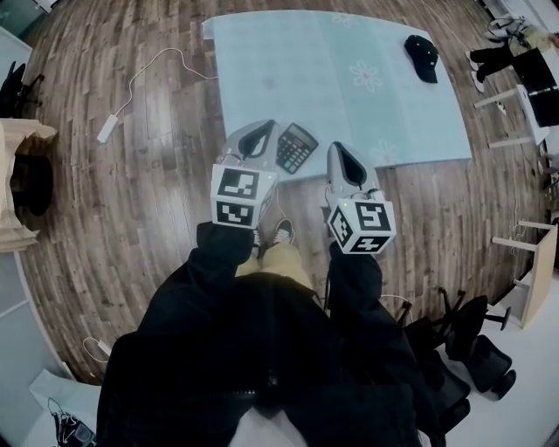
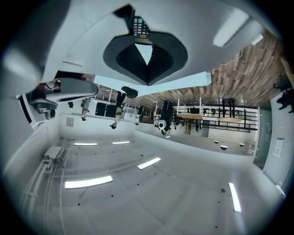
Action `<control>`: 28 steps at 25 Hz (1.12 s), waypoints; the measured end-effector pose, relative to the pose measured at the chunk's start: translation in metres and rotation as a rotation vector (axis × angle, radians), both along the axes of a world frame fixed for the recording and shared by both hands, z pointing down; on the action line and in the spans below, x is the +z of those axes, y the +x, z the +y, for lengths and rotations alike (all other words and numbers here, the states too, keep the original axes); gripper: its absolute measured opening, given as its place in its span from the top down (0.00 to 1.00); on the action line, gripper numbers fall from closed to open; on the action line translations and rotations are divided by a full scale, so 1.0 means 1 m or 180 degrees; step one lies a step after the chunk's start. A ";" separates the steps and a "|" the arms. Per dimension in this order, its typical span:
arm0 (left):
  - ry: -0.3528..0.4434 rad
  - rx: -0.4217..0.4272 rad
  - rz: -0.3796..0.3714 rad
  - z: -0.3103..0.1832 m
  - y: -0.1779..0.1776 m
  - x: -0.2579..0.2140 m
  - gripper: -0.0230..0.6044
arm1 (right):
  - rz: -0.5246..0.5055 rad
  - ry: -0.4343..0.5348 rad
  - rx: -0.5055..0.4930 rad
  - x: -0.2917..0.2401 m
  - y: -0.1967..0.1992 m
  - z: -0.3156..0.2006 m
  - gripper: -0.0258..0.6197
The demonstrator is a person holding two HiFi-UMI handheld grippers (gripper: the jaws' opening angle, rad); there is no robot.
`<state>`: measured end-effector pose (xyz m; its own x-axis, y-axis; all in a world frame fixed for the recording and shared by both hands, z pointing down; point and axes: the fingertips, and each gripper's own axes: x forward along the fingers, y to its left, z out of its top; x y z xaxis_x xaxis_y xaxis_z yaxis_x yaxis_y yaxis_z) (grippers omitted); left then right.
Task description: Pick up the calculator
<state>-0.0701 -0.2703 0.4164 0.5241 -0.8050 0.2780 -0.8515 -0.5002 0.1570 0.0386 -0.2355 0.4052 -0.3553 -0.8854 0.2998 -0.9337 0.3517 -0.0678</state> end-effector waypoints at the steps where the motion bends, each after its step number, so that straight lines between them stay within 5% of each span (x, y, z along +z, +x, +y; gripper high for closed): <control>1: -0.0036 -0.0016 -0.0022 -0.002 -0.001 0.007 0.97 | -0.0006 -0.0059 -0.0014 0.008 0.001 -0.003 0.96; 28: -0.1385 -0.0010 -0.0311 -0.006 0.029 0.203 0.97 | -0.0088 -0.1191 -0.0261 0.188 0.013 -0.023 0.96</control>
